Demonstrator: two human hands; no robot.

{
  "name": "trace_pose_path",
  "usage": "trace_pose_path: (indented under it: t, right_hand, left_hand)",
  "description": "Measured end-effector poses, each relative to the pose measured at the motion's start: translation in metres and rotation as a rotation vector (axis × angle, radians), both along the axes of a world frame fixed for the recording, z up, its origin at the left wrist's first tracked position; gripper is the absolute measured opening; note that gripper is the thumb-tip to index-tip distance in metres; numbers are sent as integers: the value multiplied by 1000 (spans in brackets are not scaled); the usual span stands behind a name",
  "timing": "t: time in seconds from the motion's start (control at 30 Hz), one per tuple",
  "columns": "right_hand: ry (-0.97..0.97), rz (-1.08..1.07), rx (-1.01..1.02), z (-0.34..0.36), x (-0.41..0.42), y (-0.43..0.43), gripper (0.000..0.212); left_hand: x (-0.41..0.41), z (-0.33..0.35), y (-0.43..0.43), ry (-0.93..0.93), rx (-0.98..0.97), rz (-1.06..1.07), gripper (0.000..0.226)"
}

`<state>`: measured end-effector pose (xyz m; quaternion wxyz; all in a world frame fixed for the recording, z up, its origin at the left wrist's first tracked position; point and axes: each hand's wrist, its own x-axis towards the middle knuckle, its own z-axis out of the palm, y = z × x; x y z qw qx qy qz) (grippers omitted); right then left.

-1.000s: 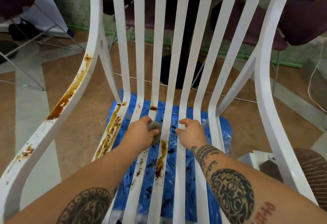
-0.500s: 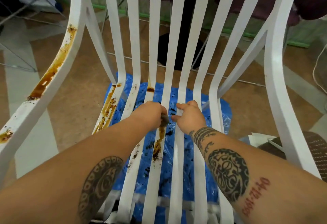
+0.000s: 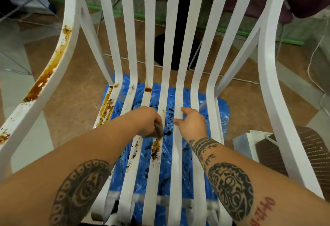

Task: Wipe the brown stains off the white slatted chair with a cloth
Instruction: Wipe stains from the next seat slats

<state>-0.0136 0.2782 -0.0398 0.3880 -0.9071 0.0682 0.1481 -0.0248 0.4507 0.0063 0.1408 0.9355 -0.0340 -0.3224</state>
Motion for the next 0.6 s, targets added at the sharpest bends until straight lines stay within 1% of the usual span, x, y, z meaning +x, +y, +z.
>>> trace_pose_path:
  t: [0.07,0.1,0.13,0.2,0.27,0.33,0.4,0.47,0.53,0.6]
  right_hand:
    - [8,3,6,1,1,0,61]
    - [14,1,9,0,1,0,61]
    - [17,0,8,0,1,0,60]
    - [13,-4,-4,-1,1,0,59]
    - [17,4,-27,-2,2,0,59]
    - [26,28,-74,-1,4,1,59]
    - [38,56,-110,0,8,3,59]
    - [48,67,-127,-1,10,3,58]
    - [58,79,-145,0,11,4,58]
    - [63,84,-148,2,12,4,57]
  left_hand:
    - [3,8,6,23,28,-51,34]
    - [6,10,9,3,7,-22,31]
    - [9,11,13,-45,-40,42,28]
    - [19,9,13,-210,-166,220,27]
    - [27,1,7,-325,-218,346,39]
    - [32,-7,-4,-307,-138,317,47]
    - [34,-12,-13,-232,-34,225,44]
    - [38,-10,-18,-172,40,166,48]
    - [38,-8,-17,-145,67,132,53]
    - [35,-9,-14,-153,66,104,52]
